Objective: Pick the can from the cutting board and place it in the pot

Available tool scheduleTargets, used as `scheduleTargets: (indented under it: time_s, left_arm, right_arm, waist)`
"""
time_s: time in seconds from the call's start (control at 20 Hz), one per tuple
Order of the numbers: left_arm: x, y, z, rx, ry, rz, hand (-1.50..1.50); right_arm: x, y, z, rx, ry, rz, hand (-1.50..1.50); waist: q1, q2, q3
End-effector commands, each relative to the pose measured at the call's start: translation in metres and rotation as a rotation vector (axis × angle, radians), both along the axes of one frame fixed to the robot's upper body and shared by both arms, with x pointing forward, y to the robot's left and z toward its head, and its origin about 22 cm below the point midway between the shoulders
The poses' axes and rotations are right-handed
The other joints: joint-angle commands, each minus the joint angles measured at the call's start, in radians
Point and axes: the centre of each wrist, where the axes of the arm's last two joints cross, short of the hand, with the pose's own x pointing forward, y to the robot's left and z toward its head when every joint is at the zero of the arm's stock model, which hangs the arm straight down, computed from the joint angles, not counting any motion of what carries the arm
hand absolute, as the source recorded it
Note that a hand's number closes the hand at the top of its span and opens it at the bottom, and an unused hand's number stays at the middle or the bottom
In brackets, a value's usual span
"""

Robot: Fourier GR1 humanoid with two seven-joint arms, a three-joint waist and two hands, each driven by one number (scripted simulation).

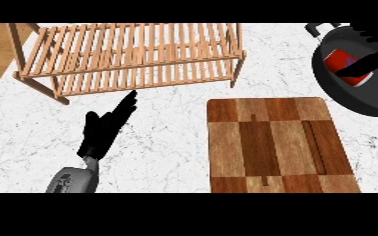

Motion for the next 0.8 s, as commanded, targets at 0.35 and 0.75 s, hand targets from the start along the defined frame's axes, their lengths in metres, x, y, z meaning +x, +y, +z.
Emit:
scheduleTargets:
  time_s: [0.35, 0.75]
  left_arm:
    - [0.002, 0.000, 0.001, 0.015, -0.012, 0.020, 0.00]
    - [-0.012, 0.012, -0.001, 0.009, 0.008, 0.017, 0.00]
  right_arm:
    - [-0.010, -0.036, 0.045, 0.405, -0.599, -0.291, -1.50]
    - [-0.080, -0.123, 0.044, 0.514, -0.789, -0.346, -1.50]
  waist:
    - [-0.021, -0.002, -0.002]
    - [-0.024, -0.006, 0.000]
